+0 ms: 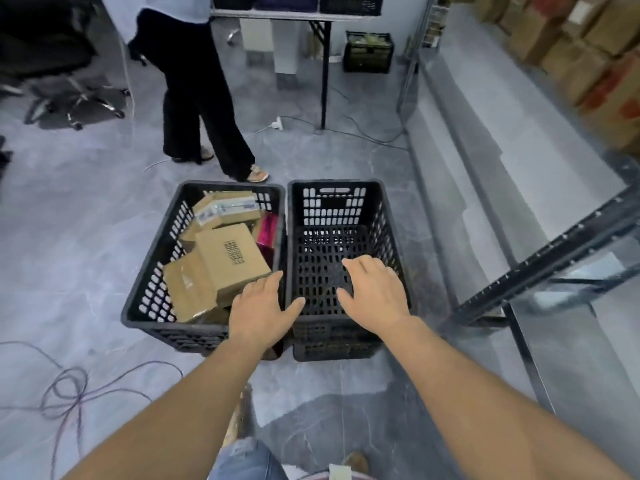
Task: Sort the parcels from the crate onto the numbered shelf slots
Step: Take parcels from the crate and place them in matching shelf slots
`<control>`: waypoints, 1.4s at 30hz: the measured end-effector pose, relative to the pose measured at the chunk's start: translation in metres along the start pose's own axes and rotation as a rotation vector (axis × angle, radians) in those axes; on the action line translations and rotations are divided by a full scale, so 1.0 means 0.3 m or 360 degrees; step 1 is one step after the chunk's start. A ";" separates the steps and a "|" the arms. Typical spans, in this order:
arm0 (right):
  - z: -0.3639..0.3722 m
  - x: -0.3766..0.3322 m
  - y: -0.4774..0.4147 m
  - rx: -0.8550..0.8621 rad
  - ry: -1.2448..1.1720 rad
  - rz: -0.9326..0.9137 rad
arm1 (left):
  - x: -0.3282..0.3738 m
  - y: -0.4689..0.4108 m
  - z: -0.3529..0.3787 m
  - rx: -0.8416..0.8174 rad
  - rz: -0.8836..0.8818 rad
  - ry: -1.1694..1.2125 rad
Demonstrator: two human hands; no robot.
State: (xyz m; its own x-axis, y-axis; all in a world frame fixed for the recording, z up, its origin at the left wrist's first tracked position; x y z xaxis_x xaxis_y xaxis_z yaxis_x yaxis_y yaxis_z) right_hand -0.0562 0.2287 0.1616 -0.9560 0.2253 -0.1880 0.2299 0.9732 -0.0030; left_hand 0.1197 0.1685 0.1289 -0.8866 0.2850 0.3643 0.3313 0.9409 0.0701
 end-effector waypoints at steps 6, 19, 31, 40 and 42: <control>0.072 -0.169 -0.144 -0.0056 -0.0032 0.0035 | -0.206 -0.121 -0.054 -0.0046 -0.0127 0.0221; 0.457 -0.423 -0.522 -0.0449 -0.0214 0.0244 | -0.675 -0.494 0.041 -0.0372 -0.0517 0.0287; 0.750 -0.446 -0.692 -0.0795 -0.0542 0.0665 | -0.769 -0.599 0.263 -0.0484 -0.0858 0.0746; 0.592 -0.441 -0.683 -0.0470 -0.1387 0.0917 | -0.773 -0.599 0.117 -0.0330 -0.0941 0.1294; 0.550 -0.438 -0.673 -0.0416 -0.1641 0.1016 | -0.761 -0.598 0.052 -0.0329 -0.0862 0.1377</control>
State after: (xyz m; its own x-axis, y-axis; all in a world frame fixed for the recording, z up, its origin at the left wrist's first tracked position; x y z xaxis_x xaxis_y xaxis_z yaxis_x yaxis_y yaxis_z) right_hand 0.0532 -0.0050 0.0249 -0.0694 0.6358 -0.7687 0.4451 0.7094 0.5465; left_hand 0.2576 -0.0626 0.0187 -0.4257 -0.4715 0.7723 0.0792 0.8308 0.5509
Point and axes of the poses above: each hand's wrist, its own y-axis away from the middle knuckle, its own z-axis out of the palm, x = y × z, the point moved 3 cm from there along -y, towards the middle knuckle, and after that the axes turned 8 degrees about x, right-handed, at the moved point
